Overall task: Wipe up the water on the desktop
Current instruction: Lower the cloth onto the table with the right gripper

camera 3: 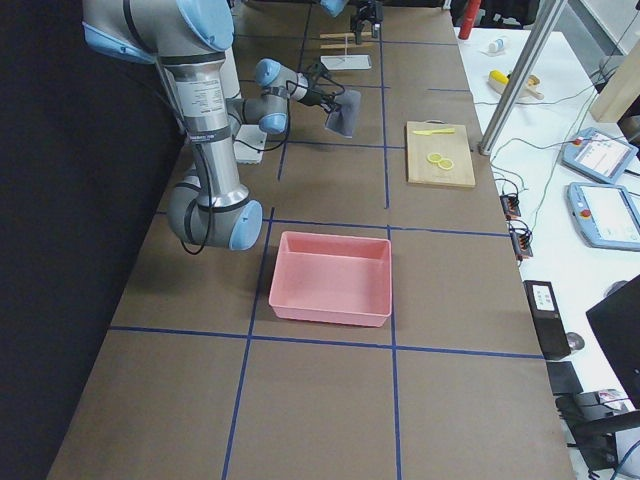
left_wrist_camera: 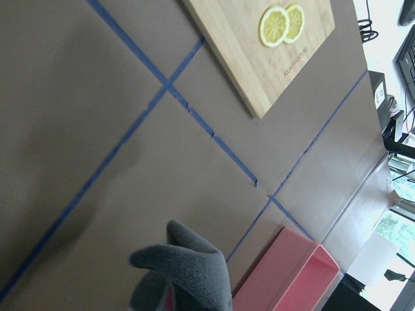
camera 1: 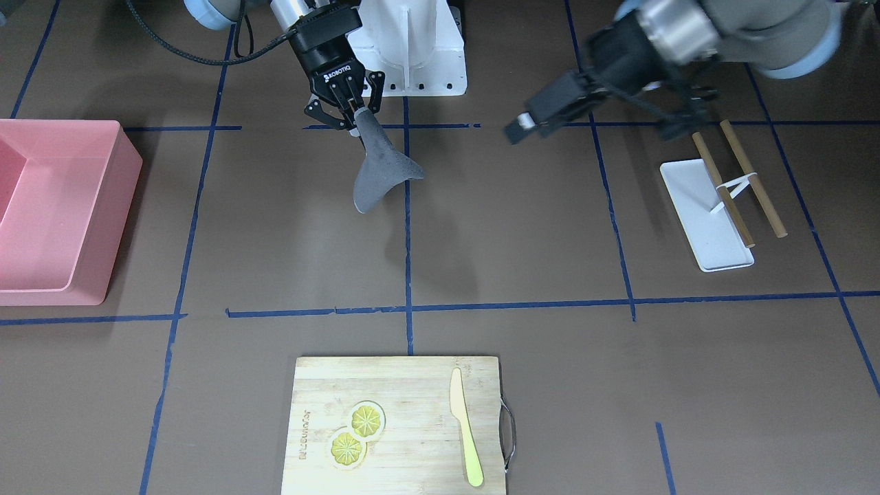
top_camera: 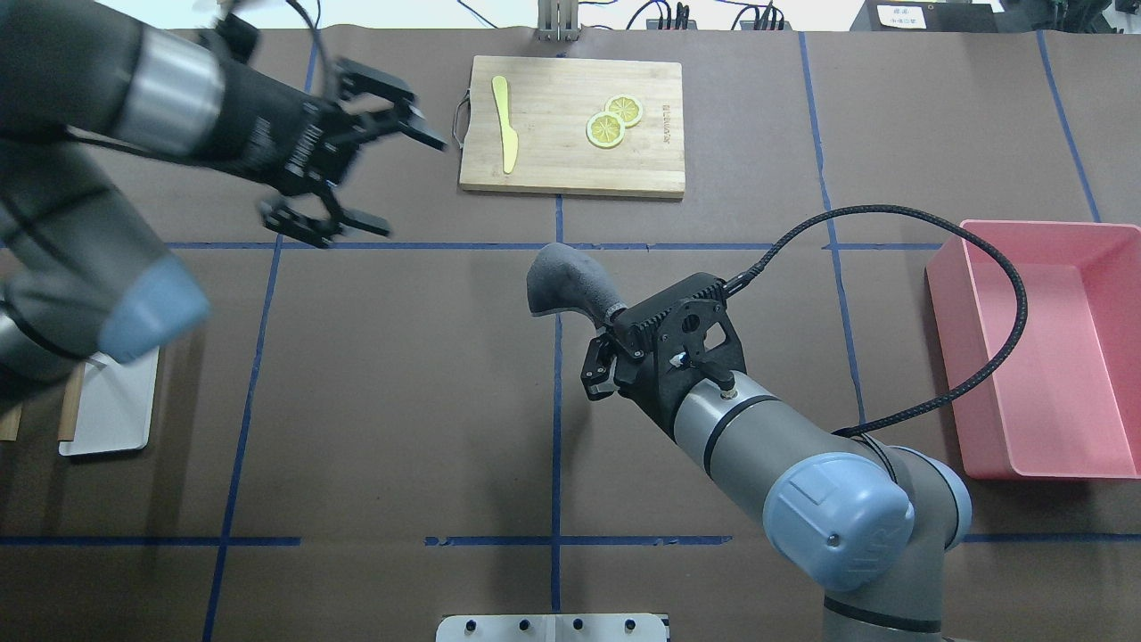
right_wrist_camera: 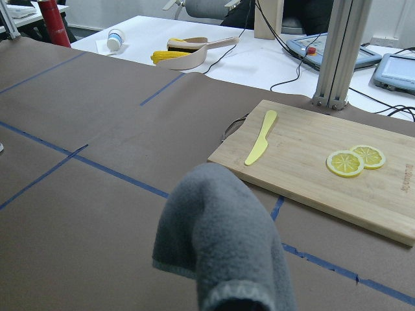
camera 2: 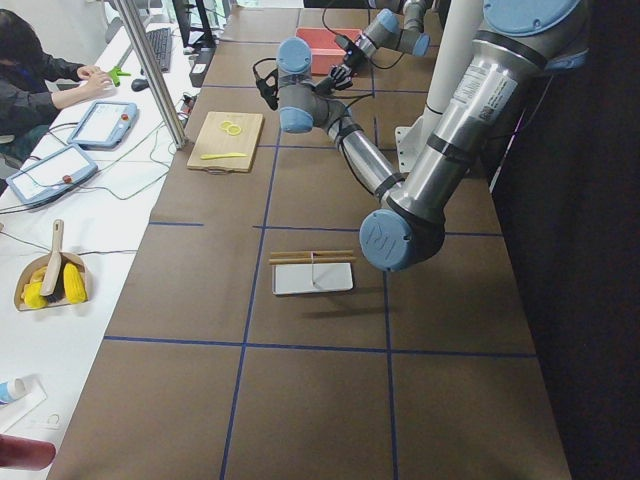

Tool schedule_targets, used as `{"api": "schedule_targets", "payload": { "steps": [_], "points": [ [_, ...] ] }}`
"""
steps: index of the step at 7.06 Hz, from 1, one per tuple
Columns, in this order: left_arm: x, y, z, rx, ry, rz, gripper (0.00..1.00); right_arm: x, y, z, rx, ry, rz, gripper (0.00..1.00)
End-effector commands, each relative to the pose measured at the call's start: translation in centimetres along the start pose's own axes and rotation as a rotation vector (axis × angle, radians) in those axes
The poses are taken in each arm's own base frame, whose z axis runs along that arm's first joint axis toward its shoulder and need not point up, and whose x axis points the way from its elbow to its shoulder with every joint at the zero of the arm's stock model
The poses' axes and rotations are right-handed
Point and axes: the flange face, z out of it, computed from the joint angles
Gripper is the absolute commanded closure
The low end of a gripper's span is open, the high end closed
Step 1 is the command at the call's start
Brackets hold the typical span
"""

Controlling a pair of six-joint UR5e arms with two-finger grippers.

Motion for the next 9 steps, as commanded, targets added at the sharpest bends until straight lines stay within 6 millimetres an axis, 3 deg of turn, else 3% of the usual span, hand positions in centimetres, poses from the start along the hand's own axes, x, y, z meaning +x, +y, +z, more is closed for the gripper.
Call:
{"api": "schedule_targets", "payload": {
  "steps": [1,2,4,6,7,9],
  "points": [
    [-3.5,-6.0,-11.4,0.106,0.001,0.172,0.0,0.8,0.3,0.2,-0.007,0.017,-0.006,1.0],
    [-5.5,-7.8,-14.5,0.169,-0.001,0.221,0.0,1.6,0.3,0.5,-0.031,0.06,-0.027,1.0],
    [-10.0,-11.5,-20.9,0.362,-0.025,0.327,0.0,3.8,-1.8,-0.2,-0.13,0.22,-0.109,1.0],
    [-15.7,-15.1,-22.7,0.616,-0.189,0.519,0.0,5.9,-2.6,-0.2,-0.181,0.31,-0.141,1.0],
    [-16.9,-16.5,-23.9,0.686,-0.339,0.603,0.0,6.7,-2.7,0.1,-0.197,0.344,-0.152,1.0],
    [-18.3,-17.8,-24.5,0.685,-0.557,0.631,0.0,8.1,-2.3,0.5,-0.283,0.374,-0.165,1.0]
  ]
}}
